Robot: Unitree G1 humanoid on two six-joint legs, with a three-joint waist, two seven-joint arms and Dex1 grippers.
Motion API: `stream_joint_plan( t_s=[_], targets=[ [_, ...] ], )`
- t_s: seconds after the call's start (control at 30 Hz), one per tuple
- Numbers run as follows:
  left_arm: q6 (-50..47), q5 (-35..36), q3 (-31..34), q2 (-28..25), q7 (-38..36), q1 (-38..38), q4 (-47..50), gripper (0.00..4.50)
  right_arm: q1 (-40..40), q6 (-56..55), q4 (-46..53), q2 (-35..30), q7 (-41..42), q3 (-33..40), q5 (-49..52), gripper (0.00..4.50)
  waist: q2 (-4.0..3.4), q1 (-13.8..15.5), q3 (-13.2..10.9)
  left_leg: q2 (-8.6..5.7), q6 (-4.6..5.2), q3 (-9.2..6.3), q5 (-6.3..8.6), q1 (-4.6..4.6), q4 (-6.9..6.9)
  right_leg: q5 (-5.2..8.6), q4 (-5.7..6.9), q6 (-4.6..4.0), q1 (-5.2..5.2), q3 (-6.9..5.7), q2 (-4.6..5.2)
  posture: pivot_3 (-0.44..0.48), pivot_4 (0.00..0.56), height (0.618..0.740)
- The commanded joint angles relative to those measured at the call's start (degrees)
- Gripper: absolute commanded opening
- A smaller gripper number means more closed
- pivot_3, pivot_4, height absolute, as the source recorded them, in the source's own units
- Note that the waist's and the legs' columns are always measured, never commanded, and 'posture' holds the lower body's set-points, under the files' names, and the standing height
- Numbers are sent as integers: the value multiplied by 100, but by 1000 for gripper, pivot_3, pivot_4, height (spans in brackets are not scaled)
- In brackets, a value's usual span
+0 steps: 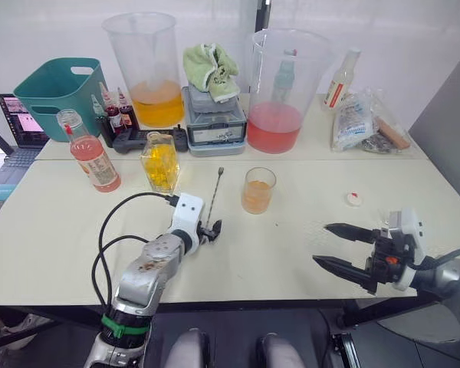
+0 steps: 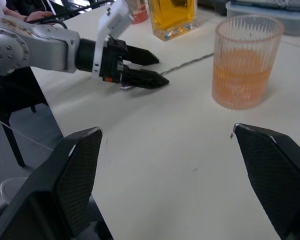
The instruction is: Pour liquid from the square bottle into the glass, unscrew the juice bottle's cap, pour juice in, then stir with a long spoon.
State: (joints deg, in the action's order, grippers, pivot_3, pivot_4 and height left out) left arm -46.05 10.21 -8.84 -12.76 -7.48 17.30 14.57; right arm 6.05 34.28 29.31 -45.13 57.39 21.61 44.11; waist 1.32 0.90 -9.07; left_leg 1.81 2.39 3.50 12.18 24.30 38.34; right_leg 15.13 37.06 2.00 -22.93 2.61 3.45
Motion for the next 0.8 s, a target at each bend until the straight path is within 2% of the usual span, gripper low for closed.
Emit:
stream_joint_plan(
  t_s=[0.03,0.07,0.2,0.37,0.53,0.8],
  targets=[
    [73,-148,-62,169,46,112,-238,4486,-41,3,148,-114,-35,58,94,4500,0,20,0,0,0,-1,0,-1,0,0,-1,0,3,-1,1,0,150,740],
    [-12,-172,-34,231,90,117,-273,4486,-43,-1,150,-127,-44,58,90,4500,0,23,0,-1,0,-2,0,-2,0,0,-1,0,5,-1,1,0,150,740],
    [-265,-158,62,263,39,64,-219,3360,-14,-42,163,-155,-67,77,51,4500,-1,16,0,0,0,-4,0,-5,0,0,-1,0,10,-1,1,0,150,740],
    [-351,-156,193,66,-113,-45,-15,1715,-25,-79,120,-182,-65,7,-15,4500,-1,-2,1,1,0,-5,0,-8,0,0,-1,0,12,-2,1,0,150,740],
    [-64,-173,312,-410,-486,-248,309,25,-209,-101,-48,-209,-37,-229,-147,4500,-1,-23,1,3,0,-5,1,-8,-1,0,-1,0,10,-2,1,0,150,740],
    [760,69,742,-1499,-1593,-908,906,25,-644,-164,-349,-189,65,-589,-249,4500,-1,-26,0,10,0,1,0,0,-11,2,1,-5,-11,0,4,0,150,740]
  ],
)
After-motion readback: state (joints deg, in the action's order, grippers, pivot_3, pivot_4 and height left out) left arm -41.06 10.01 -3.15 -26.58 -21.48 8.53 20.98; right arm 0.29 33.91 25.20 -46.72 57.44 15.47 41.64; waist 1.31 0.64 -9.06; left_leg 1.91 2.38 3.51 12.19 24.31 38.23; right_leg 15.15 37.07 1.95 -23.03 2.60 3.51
